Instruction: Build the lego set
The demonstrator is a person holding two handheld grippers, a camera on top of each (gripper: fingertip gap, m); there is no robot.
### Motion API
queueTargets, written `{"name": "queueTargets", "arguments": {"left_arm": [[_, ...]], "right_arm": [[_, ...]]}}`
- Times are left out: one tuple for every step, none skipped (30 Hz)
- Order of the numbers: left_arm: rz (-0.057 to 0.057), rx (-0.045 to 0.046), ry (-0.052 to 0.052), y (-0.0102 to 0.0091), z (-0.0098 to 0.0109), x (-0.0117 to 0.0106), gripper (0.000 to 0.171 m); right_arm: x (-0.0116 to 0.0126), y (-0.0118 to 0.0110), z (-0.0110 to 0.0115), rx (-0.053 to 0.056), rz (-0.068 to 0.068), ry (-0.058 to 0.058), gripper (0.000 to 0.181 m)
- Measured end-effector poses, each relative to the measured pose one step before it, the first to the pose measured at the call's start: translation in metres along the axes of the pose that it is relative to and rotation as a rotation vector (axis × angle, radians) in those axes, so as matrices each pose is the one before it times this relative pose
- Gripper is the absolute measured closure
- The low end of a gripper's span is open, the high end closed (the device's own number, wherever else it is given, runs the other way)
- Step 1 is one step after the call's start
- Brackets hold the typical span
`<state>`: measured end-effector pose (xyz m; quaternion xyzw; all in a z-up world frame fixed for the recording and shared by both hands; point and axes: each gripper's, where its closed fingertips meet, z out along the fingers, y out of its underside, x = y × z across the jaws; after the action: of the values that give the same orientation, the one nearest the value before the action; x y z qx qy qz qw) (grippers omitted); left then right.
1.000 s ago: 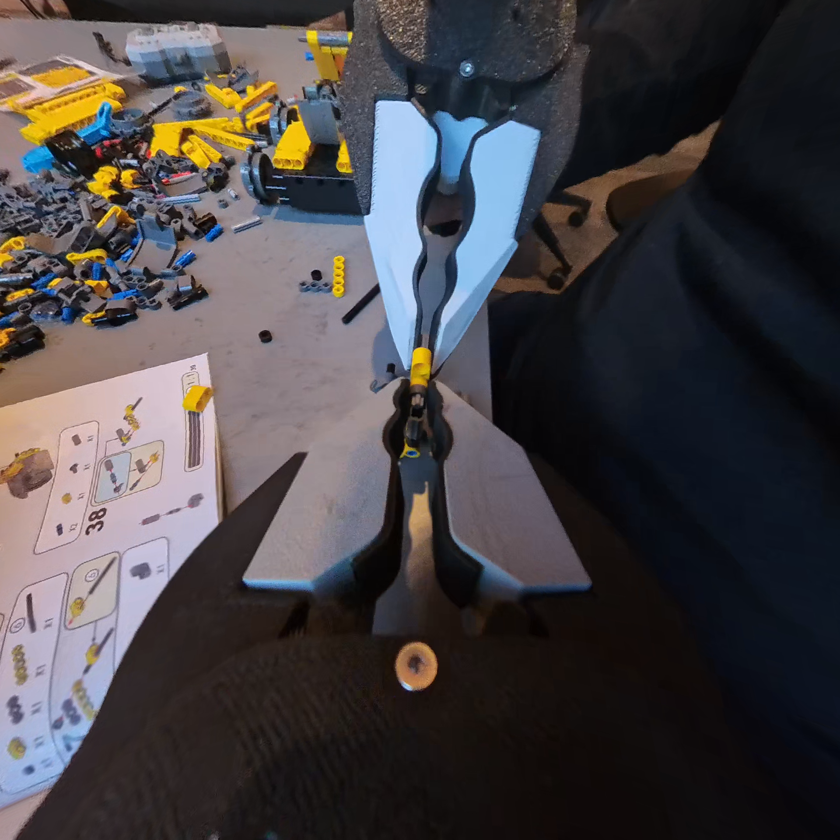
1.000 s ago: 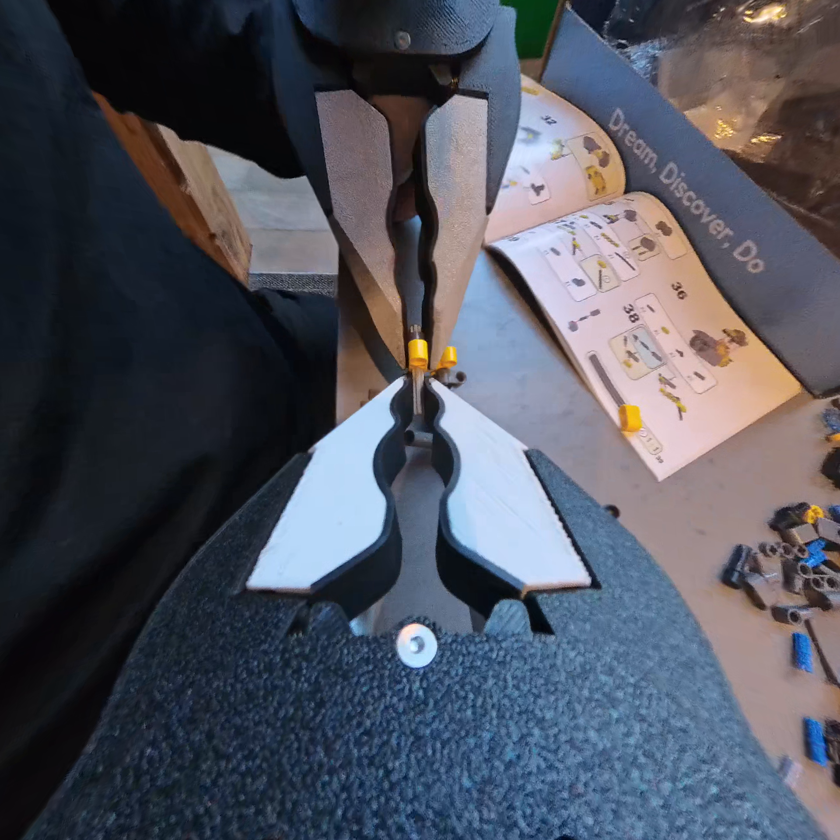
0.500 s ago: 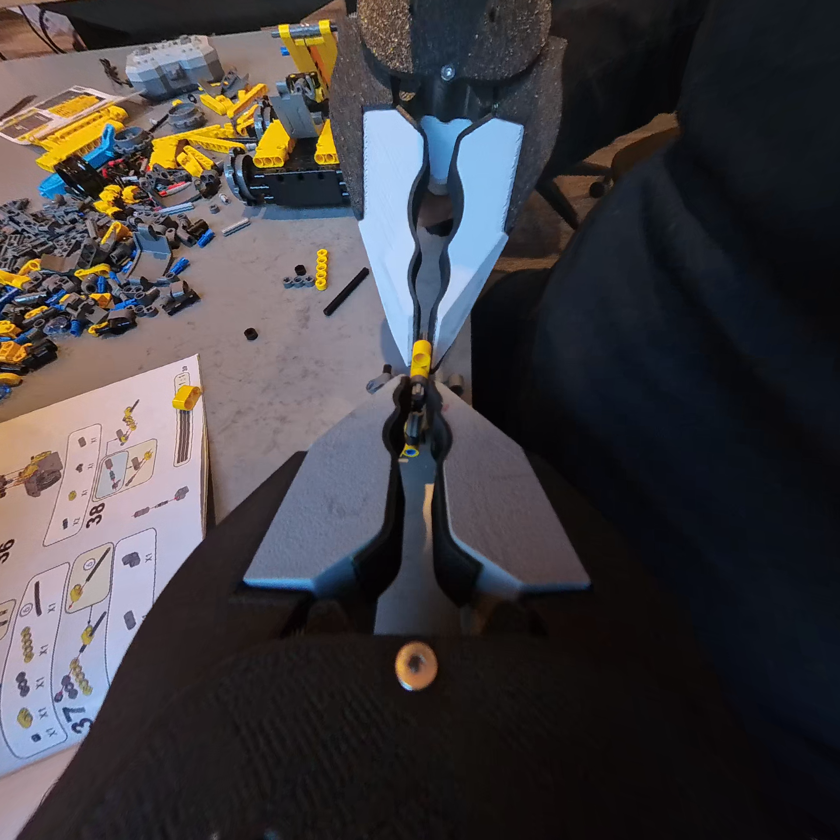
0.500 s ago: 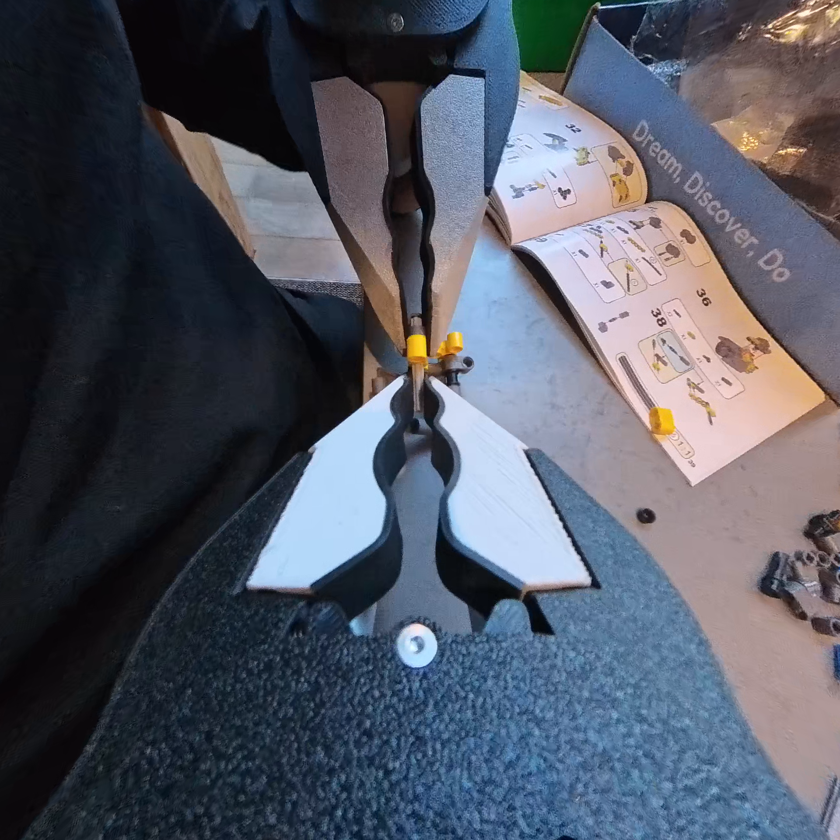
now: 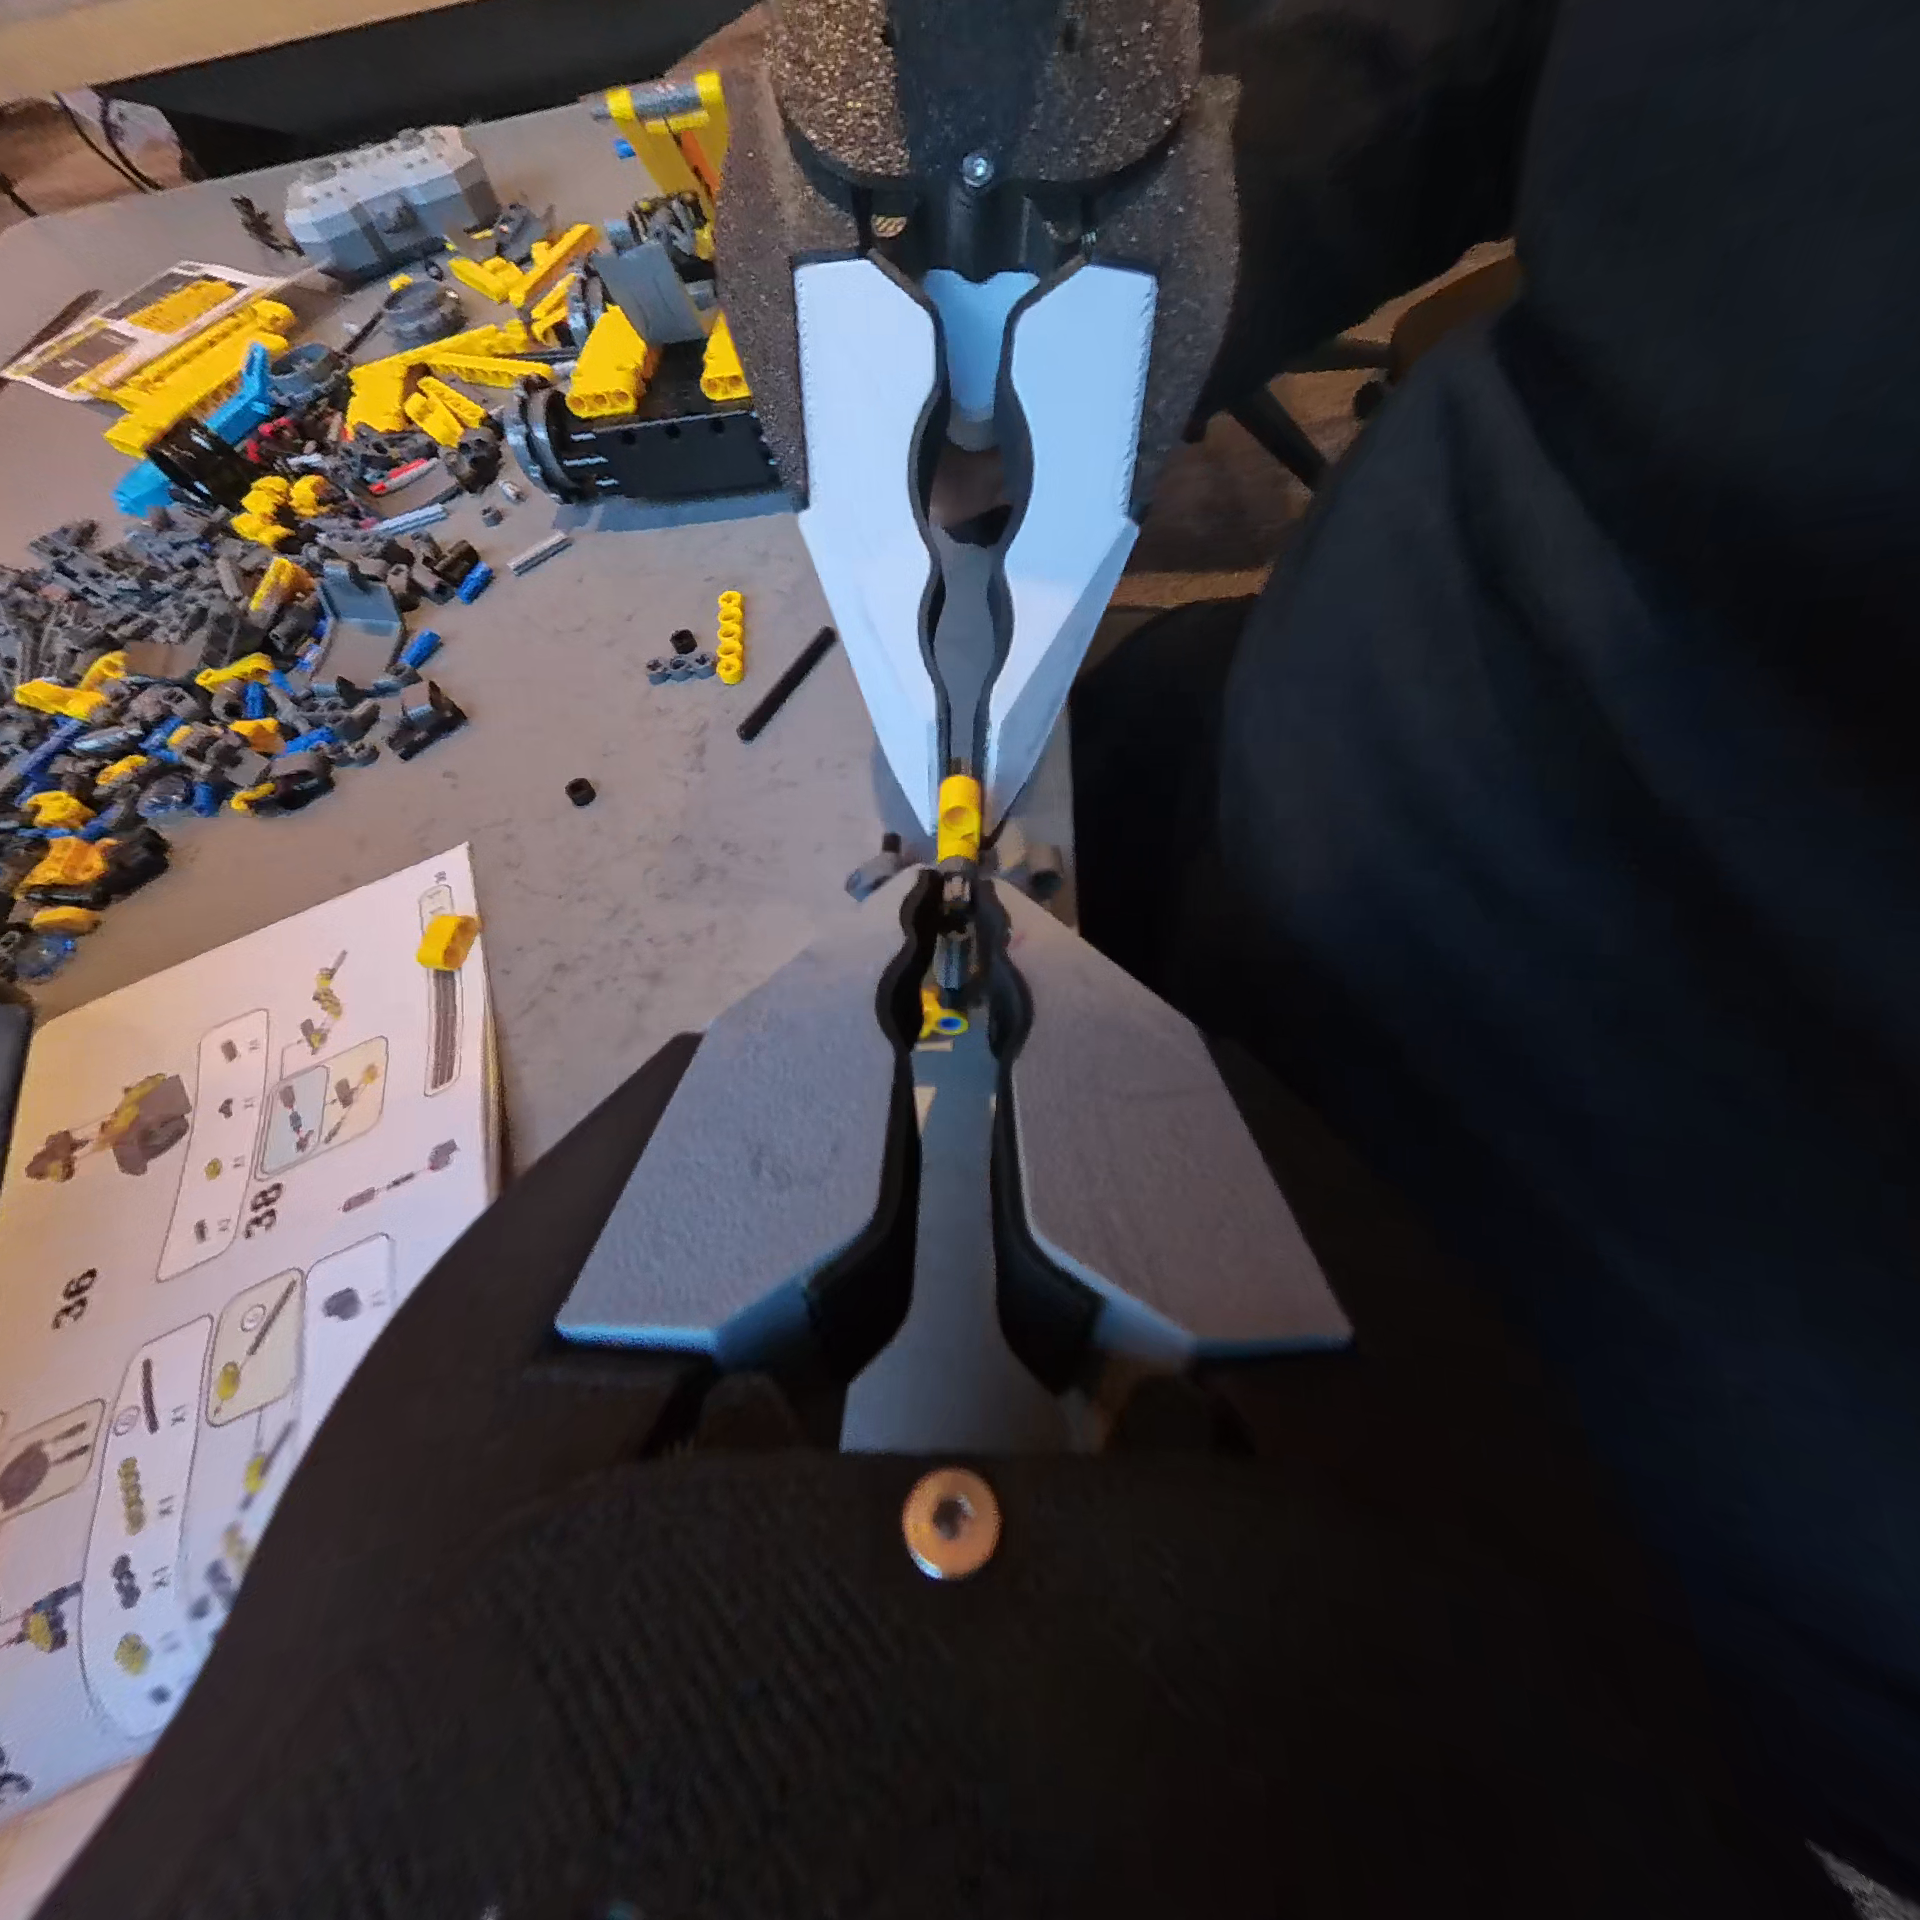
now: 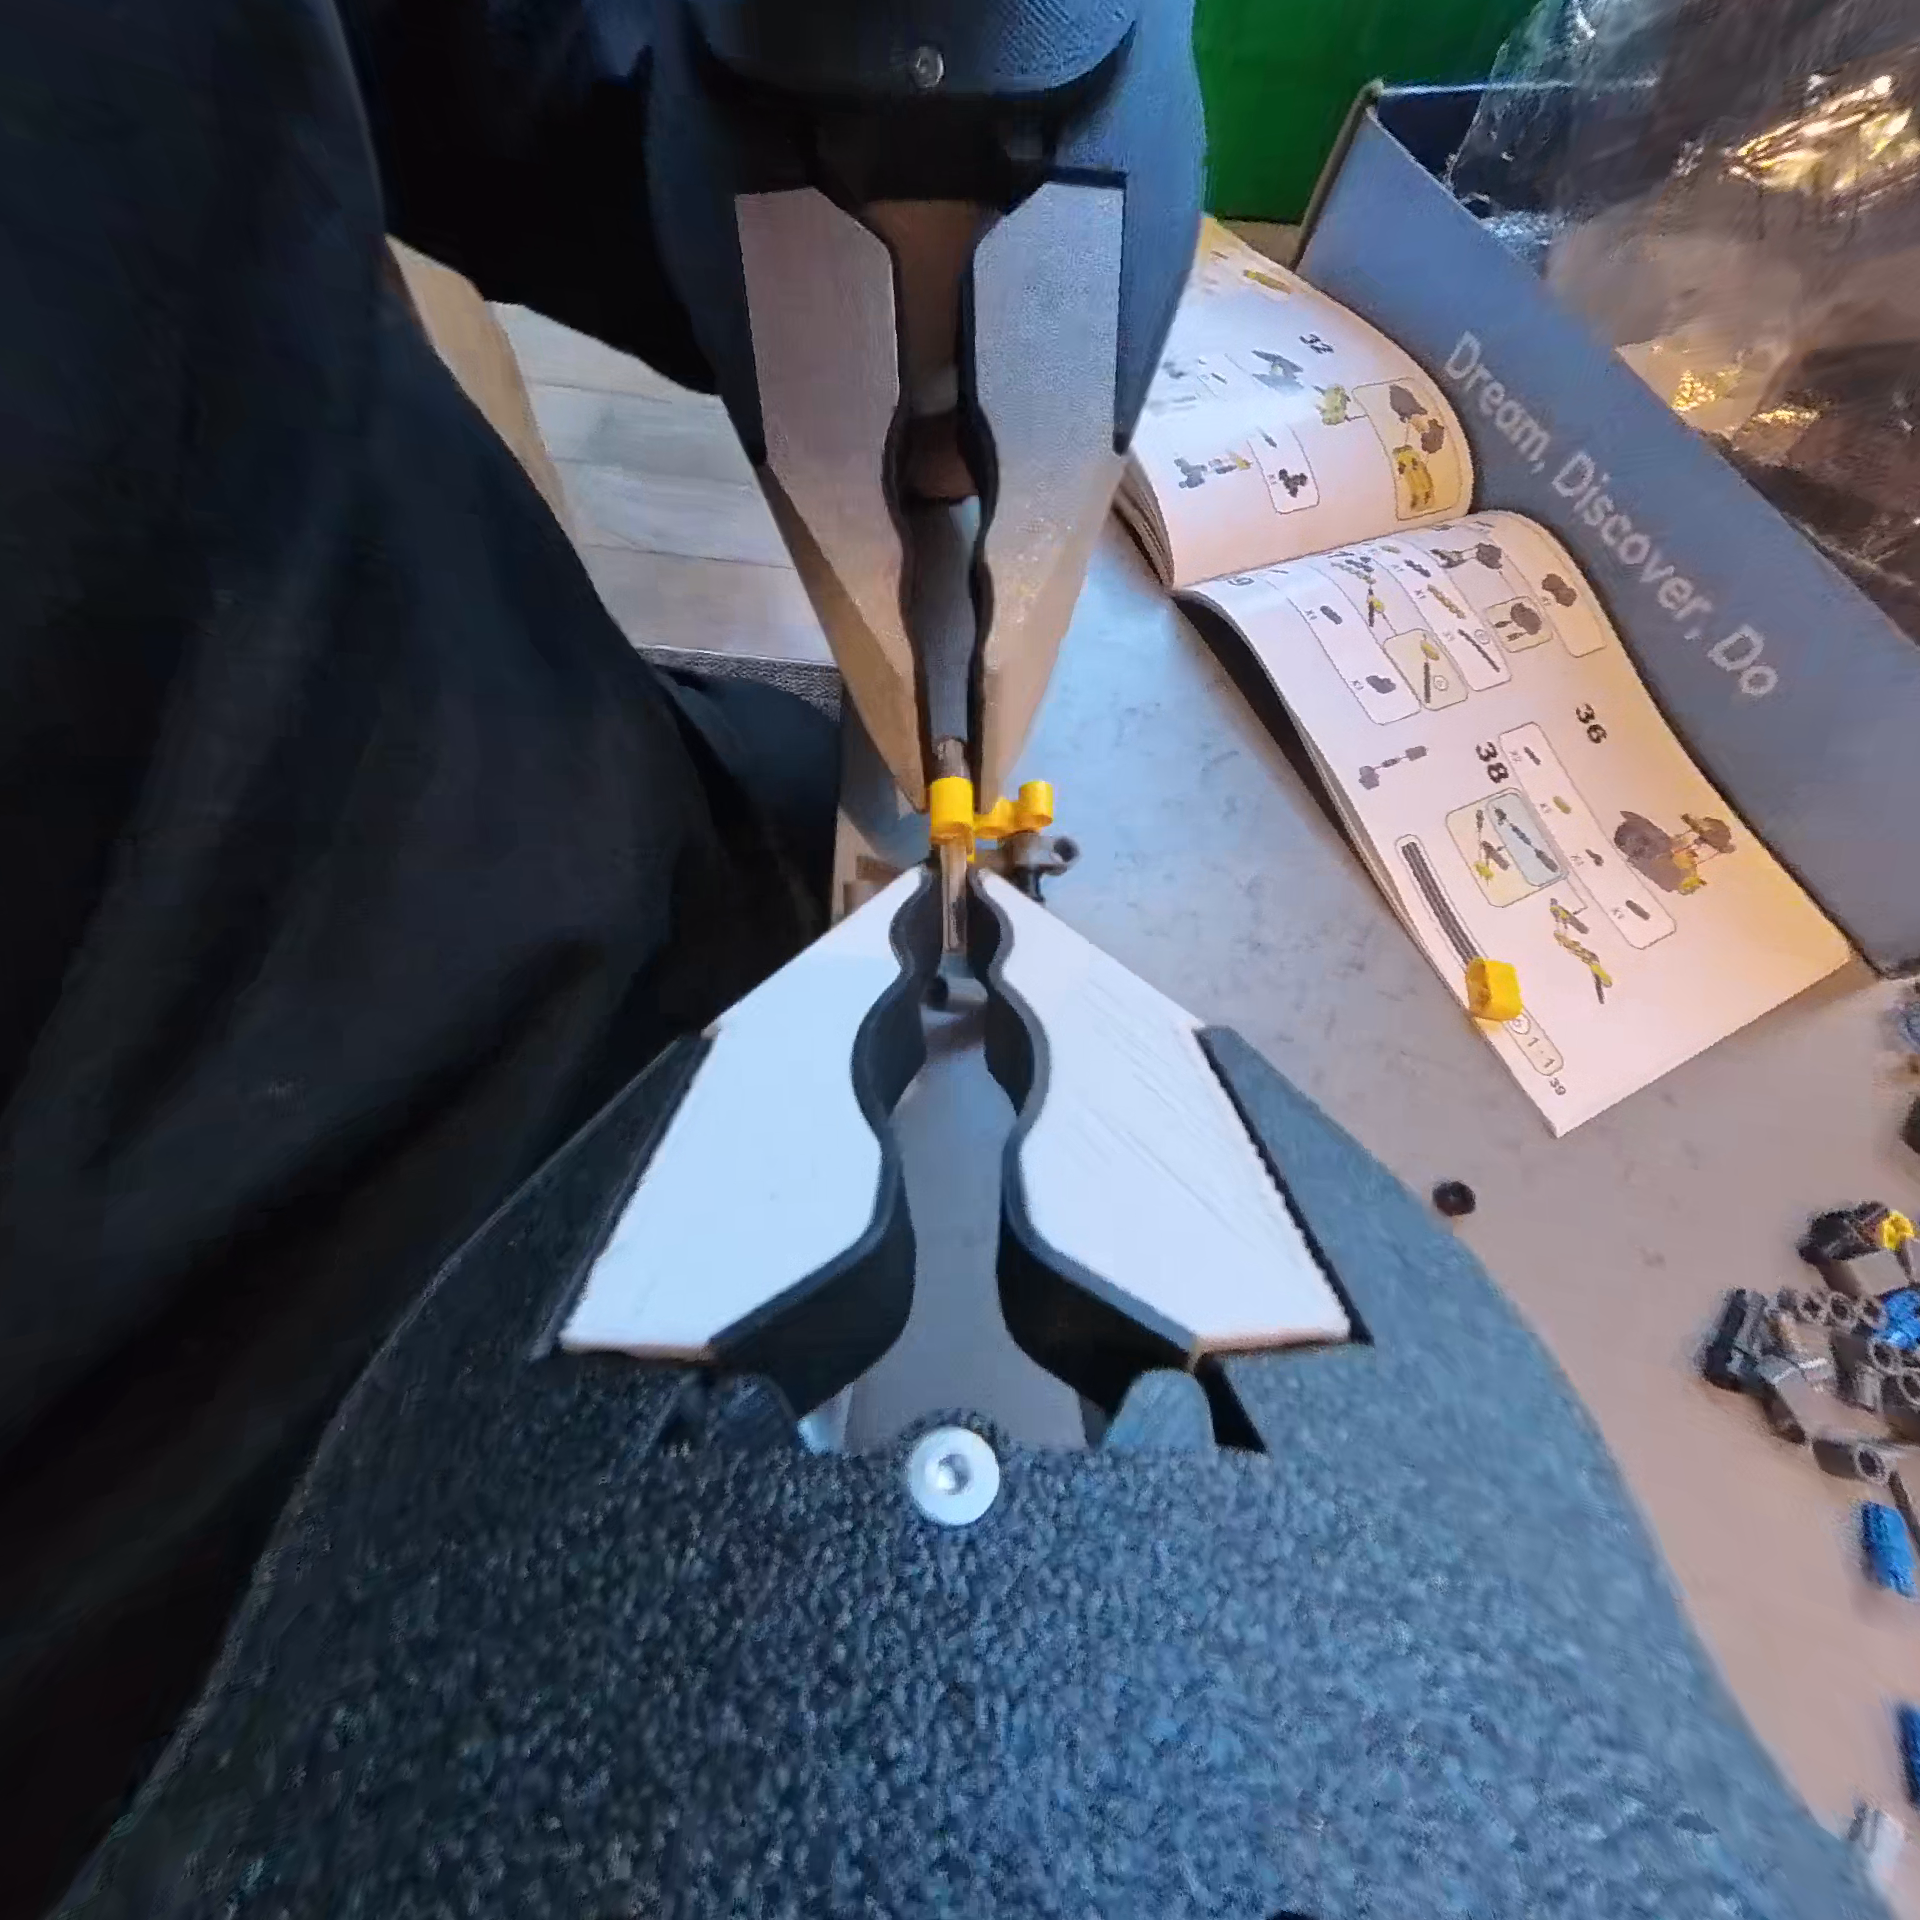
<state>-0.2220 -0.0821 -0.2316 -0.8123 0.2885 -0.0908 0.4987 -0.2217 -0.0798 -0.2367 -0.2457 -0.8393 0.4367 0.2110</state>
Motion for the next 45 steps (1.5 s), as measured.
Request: {"name": "queueTargets", "arguments": {"left_arm": [[0.0098, -0.00135, -0.0003, -0.00133, 0.00025, -0.00186, 0.165], [0.0030, -0.01715, 0.0140, 0.00149, 0.00115, -0.00021, 0.161], [-0.0007, -0.01311, 0.0104, 0.00148, 0.00159, -0.00041, 0.157], [0.0006, 0.00300, 0.0111, -0.00085, 0.00169, 0.00073, 0.155], [0.0084, 0.01121, 0.0126, -0.00300, 0.00127, 0.00231, 0.160], [0.0271, -0.01121, -0.0096, 0.00037, 0.00126, -0.00013, 0.166], [0.0330, -0.02651, -0.0209, 0.00371, 0.00198, -0.00175, 0.166], [0.0126, -0.00562, -0.0129, 0.00194, 0.00160, -0.00038, 0.166], [-0.0032, 0.00211, -0.0011, 0.00194, 0.00085, 0.00056, 0.166], [-0.0078, -0.00138, 0.0044, 0.00236, 0.00021, 0.00052, 0.166], [0.0015, -0.00450, 0.0007, 0.00092, -0.00132, 0.00044, 0.166], [0.0145, 0.02636, -0.0010, -0.00269, -0.00243, 0.00150, 0.166], [0.0124, 0.03047, -0.0039, -0.00358, -0.00212, 0.00123, 0.166], [0.0238, 0.00483, -0.0032, -0.00070, 0.00015, 0.00217, 0.166], [0.0319, -0.01536, -0.0070, 0.00172, 0.00181, 0.00222, 0.166], [0.0271, -0.01039, -0.0051, 0.00114, 0.00140, 0.00214, 0.165], [0.0120, -0.00386, 0.0057, 0.00051, 0.00042, 0.00214, 0.165], [0.0050, -0.00421, 0.0062, 0.00076, 0.00035, 0.00124, 0.165], [0.0059, 0.00049, -0.0001, 0.00011, 0.00017, 0.00047, 0.165], [0.0029, -0.00170, 0.0078, 0.00031, 0.00049, 0.00128, 0.165], [0.0061, 0.00000, 0.0004, -0.00014, 0.00078, 0.00060, 0.165], [0.0043, 0.00588, -0.0018, -0.00106, 0.00019, 0.00038, 0.165], [-0.0010, 0.00280, 0.0053, -0.00079, 0.00016, 0.00122, 0.165], [0.0047, 0.00192, -0.0006, -0.00062, 0.00034, 0.00073, 0.165], [0.0036, -0.00101, -0.0022, -0.00003, 0.00028, 0.00023, 0.165], [0.0012, 0.00443, -0.0068, -0.00086, 0.00002, -0.00033, 0.165], [0.0063, -0.00097, -0.0078, -0.00019, 0.00048, -0.00014, 0.165], [-0.0016, -0.02016, 0.0075, 0.00237, 0.00204, 0.00055, 0.165], [-0.0200, -0.02900, 0.0141, 0.00354, 0.00265, -0.00081, 0.165], [-0.0172, -0.01285, 0.0157, 0.00151, 0.00115, -0.00086, 0.165], [-0.0119, -0.00359, 0.0034, 0.00052, -0.00011, -0.00242, 0.165], [-0.0057, -0.00919, 0.0065, 0.00186, 0.00048, -0.00113, 0.165], [-0.0058, 0.00078, 0.0132, -0.00016, 0.00030, 0.00039, 0.165], [-0.0026, -0.01314, 0.0231, 0.00131, 0.00128, 0.00222, 0.164], [0.0114, -0.02616, 0.0178, 0.00245, 0.00317, 0.00242, 0.163], [0.0240, -0.00010, 0.0075, -0.00084, 0.00093, 0.00199, 0.164], [0.0107, -0.00929, -0.0264, 0.00137, 0.00104, -0.00355, 0.164], [0.0008, -0.00742, -0.0112, 0.00091, 0.00084, -0.00183, 0.164], [0.0031, 0.00077, -0.0021, -0.00034, -0.00005, -0.00006, 0.165], [-0.0021, -0.00537, -0.0173, 0.00064, -0.00012, -0.00223, 0.165], [-0.0062, -0.00778, -0.0183, 0.00118, 0.00009, -0.00269, 0.165], [-0.0166, -0.00809, -0.0190, 0.00147, -0.00019, -0.00369, 0.165], [-0.0203, -0.01315, -0.0248, 0.00243, -0.00084, -0.00521, 0.166], [-0.0143, 0.00004, -0.0217, 0.00102, -0.00254, -0.00445, 0.166], [-0.0327, 0.03690, -0.0016, -0.00367, -0.00483, -0.00128, 0.167]], "right_arm": [[0.00171, -0.00320, -0.00117, 0.0113, -0.0048, 0.0041, 0.178], [0.00075, -0.00563, -0.00153, 0.0228, 0.0007, -0.0020, 0.178], [0.00067, -0.00490, -0.00097, 0.0152, -0.0004, -0.0017, 0.178], [0.00030, -0.00159, 0.00058, -0.0025, -0.0103, 0.0017, 0.178], [-0.00068, 0.00107, 0.00199, -0.0143, -0.0167, 0.0012, 0.178], [-0.00176, 0.00197, 0.00243, -0.0151, -0.0154, -0.0011, 0.178], [0.00049, 0.00317, 0.00142, -0.0199, -0.0177, 0.0131, 0.178], [0.00035, 0.00247, 0.00085, -0.0182, -0.0171, 0.0079, 0.178], [-0.00042, 0.00169, 0.00125, -0.0239, -0.0142, -0.0001, 0.178], [-0.00039, 0.00193, 0.00197, -0.0340, -0.0324, 0.0045, 0.178], [-0.00056, 0.00045, 0.00117, -0.0294, -0.0552, 0.0145, 0.178], [-0.00073, -0.00194, -0.00139, -0.0045, -0.0471, 0.0173, 0.178], [-0.00078, -0.00252, -0.00263, 0.0199, -0.0157, 0.0144, 0.178], [-0.00226, -0.00028, -0.00122, 0.0192, 0.0134, 0.0026, 0.178], [-0.00301, 0.00215, 0.00043, 0.0063, 0.0143, 0.0005, 0.178], [-0.00282, 0.00190, 0.00041, 0.0046, 0.0037, 0.0029, 0.178], [-0.00233, 0.00108, 0.00040, 0.0038, 0.0001, 0.0039, 0.178], [-0.00141, 0.00081, 0.00049, -0.0028, -0.0071, 0.0084, 0.178], [-0.00038, 0.00064, 0.00007, -0.0048, -0.0126, 0.0138, 0.178], [-0.00083, 0.00090, -0.00010, -0.0057, -0.0107, 0.0082, 0.178], [-0.00066, 0.00089, -0.00079, -0.0035, -0.0102, 0.0064, 0.178], [-0.00036, 0.00009, -0.00113, 0.0023, -0.0039, 0.0062, 0.178], [-0.00091, -0.00012, -0.00084, 0.0021, -0.0003, 0.0022, 0.178], [-0.00072, 0.00000, -0.00066, 0.0026, -0.0010, 0.0012, 0.178], [-0.00030, 0.00039, -0.00013, 0.0027, 0.0050, -0.0012, 0.178], [0.00024, 0.00040, -0.00038, 0.0056, 0.0026, 0.0004, 0.178], [0.00017, 0.00044, -0.00005, 0.0055, 0.0027, -0.0037, 0.178], [-0.00047, 0.00197, 0.00175, -0.0005, 0.0066, -0.0137, 0.178], [0.00077, 0.00275, 0.00223, -0.0016, 0.0098, -0.0088, 0.178], [0.00147, 0.00037, 0.00146, 0.0057, 0.0041, -0.0015, 0.178], [0.00262, -0.00023, 0.00136, -0.0005, -0.0001, 0.0067, 0.178], [0.00204, 0.00090, 0.00131, -0.0083, 0.0043, 0.0030, 0.178], [0.00043, -0.00015, 0.00027, -0.0009, 0.0065, -0.0026, 0.178], [-0.00139, 0.00008, 0.00069, -0.0036, 0.0081, -0.0138, 0.178], [-0.00411, -0.00145, 0.00128, -0.0020, 0.0219, -0.0322, 0.178], [-0.00299, -0.00059, 0.00038, -0.0052, 0.0139, -0.0250, 0.178], [0.00251, 0.00171, -0.00012, -0.0130, -0.0014, 0.0127, 0.178], [0.00158, 0.00131, -0.00016, -0.0132, 0.0092, 0.0055, 0.178], [0.00023, 0.00009, -0.00008, -0.0111, 0.0199, -0.0060, 0.178], [0.00174, 0.00023, 0.00048, -0.0150, 0.0238, 0.0031, 0.179], [0.00233, 0.00042, 0.00065, -0.0219, 0.0313, 0.0028, 0.179], [0.00343, 0.00018, 0.00095, -0.0273, 0.0264, 0.0102, 0.179], [0.00408, -0.00030, 0.00165, -0.0335, 0.0177, 0.0251, 0.179], [0.00394, -0.00343, 0.00023, -0.0123, 0.0052, 0.0386, 0.179], [0.00136, -0.00556, -0.00282, 0.0203, -0.0129, 0.0259, 0.179]]}}
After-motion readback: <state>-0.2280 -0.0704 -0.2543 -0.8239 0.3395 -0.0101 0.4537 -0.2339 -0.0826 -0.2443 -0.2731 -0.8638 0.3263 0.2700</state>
